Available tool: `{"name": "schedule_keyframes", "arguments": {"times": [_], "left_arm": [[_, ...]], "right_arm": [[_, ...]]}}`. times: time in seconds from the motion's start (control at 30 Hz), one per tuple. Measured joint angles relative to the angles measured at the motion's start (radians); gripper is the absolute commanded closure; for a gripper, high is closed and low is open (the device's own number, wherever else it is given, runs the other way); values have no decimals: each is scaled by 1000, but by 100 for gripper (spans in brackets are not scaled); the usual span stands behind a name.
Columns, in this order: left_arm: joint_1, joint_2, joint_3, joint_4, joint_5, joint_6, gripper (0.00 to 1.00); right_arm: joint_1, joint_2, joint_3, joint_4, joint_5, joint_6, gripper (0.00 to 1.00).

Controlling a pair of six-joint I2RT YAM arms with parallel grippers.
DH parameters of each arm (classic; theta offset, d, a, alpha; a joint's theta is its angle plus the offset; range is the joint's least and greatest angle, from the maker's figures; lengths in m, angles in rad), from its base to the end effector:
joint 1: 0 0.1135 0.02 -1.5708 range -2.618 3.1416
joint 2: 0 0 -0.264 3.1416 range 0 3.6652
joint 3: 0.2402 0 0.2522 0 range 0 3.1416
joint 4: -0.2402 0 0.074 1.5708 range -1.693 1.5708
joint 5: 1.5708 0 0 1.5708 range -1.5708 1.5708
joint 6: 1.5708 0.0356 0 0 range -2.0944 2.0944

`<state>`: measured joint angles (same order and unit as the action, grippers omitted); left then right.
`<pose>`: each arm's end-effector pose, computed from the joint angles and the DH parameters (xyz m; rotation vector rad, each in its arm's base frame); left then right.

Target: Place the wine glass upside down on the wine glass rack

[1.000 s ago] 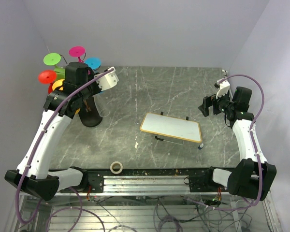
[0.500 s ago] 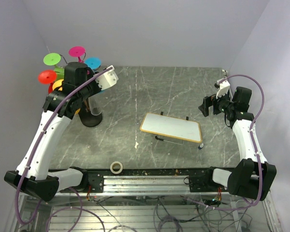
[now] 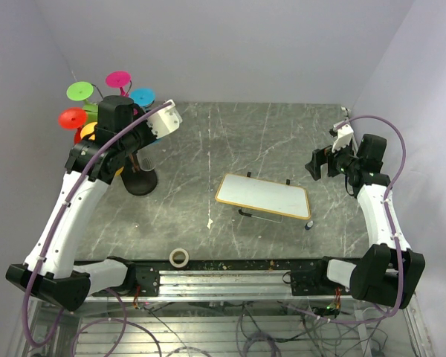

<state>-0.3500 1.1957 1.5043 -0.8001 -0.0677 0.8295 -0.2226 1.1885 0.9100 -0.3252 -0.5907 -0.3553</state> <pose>0.2216 -0.0783 0.4390 1.1222 1.7528 0.3644 0.2568 -0.0378 0.2900 -0.4624 2.0224 0.2909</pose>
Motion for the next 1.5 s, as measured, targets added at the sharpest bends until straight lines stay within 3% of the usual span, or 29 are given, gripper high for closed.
{"name": "schedule_keyframes", "arguments": {"times": [0.3, 0.53, 0.9, 0.97, 1.03, 1.07, 1.5], "left_arm": [[0, -5, 0, 0, 18, -19, 67], [0, -13, 0, -7, 60, -47, 58], [25, -39, 2, -13, 125, -184, 32], [37, -57, 2, -11, 124, -203, 21], [42, -77, -4, 0, 119, -220, 2], [44, -88, -7, 7, 116, -230, 0], [173, -181, -40, 124, 28, -459, 1]], "right_arm": [[-1, 0, 0, 0, 0, 0, 0], [-1, 0, -2, 0, 3, 0, 0], [-1, 0, -2, 9, 35, 1, 0], [-1, 0, -2, 13, 62, 4, 0], [-2, 6, 4, 13, 96, 5, 0], [-2, 12, 10, 13, 116, 7, 0], [-5, 39, 191, -38, 443, 68, 0]]}}
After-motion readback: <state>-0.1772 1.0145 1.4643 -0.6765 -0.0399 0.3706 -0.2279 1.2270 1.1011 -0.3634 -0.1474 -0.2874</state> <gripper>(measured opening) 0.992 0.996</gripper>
